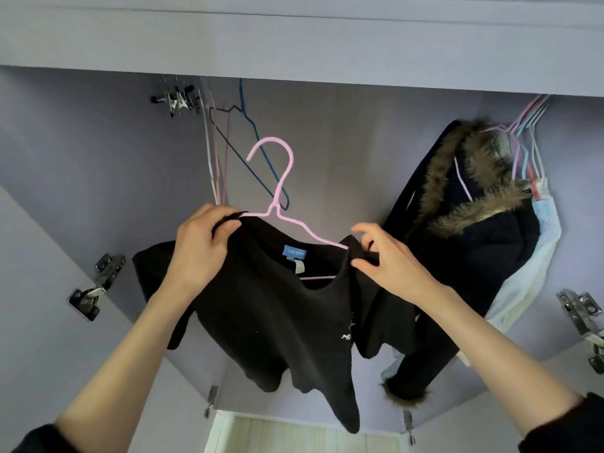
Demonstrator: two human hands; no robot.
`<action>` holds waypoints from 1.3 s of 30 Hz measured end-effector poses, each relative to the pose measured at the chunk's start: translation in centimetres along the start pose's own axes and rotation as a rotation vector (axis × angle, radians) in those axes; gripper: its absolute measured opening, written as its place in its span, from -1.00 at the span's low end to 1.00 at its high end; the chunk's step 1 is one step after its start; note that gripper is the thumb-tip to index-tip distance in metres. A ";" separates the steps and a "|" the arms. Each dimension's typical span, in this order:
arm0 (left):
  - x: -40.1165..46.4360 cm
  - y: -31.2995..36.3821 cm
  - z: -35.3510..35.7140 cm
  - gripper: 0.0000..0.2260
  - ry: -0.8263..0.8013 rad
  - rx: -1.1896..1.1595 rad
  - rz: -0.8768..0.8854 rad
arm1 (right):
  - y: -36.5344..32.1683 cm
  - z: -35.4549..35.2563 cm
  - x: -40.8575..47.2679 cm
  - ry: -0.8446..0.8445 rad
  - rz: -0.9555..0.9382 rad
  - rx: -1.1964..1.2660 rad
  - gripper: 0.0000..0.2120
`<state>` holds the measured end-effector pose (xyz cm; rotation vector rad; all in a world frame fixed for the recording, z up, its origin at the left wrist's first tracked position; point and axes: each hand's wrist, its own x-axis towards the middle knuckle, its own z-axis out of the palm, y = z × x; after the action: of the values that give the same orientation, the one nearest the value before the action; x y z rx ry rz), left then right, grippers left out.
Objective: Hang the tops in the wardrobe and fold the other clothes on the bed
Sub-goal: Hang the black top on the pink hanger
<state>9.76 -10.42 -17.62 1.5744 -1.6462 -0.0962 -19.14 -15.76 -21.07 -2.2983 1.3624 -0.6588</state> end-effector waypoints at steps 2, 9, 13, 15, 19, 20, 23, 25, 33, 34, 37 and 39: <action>-0.2 0.2 0.3 -0.81 0.022 -0.012 0.007 | 0.3 0.0 0.1 -0.042 0.040 -0.005 -0.43; -0.3 -0.2 0.9 -0.81 0.006 -0.028 0.061 | 0.2 0.7 0.6 0.042 0.044 -0.097 -0.77; -0.6 -1.2 0.7 -0.81 -0.025 0.026 0.050 | 0.7 0.1 0.9 0.179 0.046 -0.171 -0.79; -0.8 -2.0 0.4 -0.84 -0.028 0.071 0.011 | 1.0 -0.4 0.8 0.217 0.052 -0.179 -0.79; -1.0 -3.3 -0.5 -0.87 -0.018 0.185 -0.077 | 2.0 -1.5 0.1 0.261 0.080 -0.105 -0.82; -1.1 -3.3 -0.6 -0.87 -0.018 0.216 -0.075 | 2.2 -1.7 -0.1 0.270 0.086 -0.090 -0.83; -1.0 -2.8 -0.5 -0.85 -0.054 0.257 -0.007 | 2.2 -1.9 -0.1 0.311 0.084 -0.075 -0.86; -1.0 -2.6 -0.4 -0.78 -0.157 0.206 0.025 | 2.1 -2.2 -0.1 0.352 0.079 -0.063 -0.87; -2.1 -2.0 0.8 -0.80 -0.026 0.020 -0.086 | 1.7 -3.3 -0.9 0.342 0.071 0.048 -0.83; -2.2 -1.9 0.9 -0.80 -0.019 0.007 -0.091 | 2.0 -3.3 -1.0 0.341 0.073 -0.028 -0.80; -2.3 -1.6 1.2 -0.80 -0.017 -0.028 -0.091 | 2.4 -3.3 -1.6 0.249 0.072 -0.197 -0.68; -2.3 -1.4 1.5 -0.79 -0.035 -0.037 -0.097 | 1.6 -3.2 -1.6 0.211 0.003 -0.181 -0.61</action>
<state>9.62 -9.43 -20.58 1.6329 -1.5860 -0.2052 -22.80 -15.32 -19.65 -2.4221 1.5786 -0.8280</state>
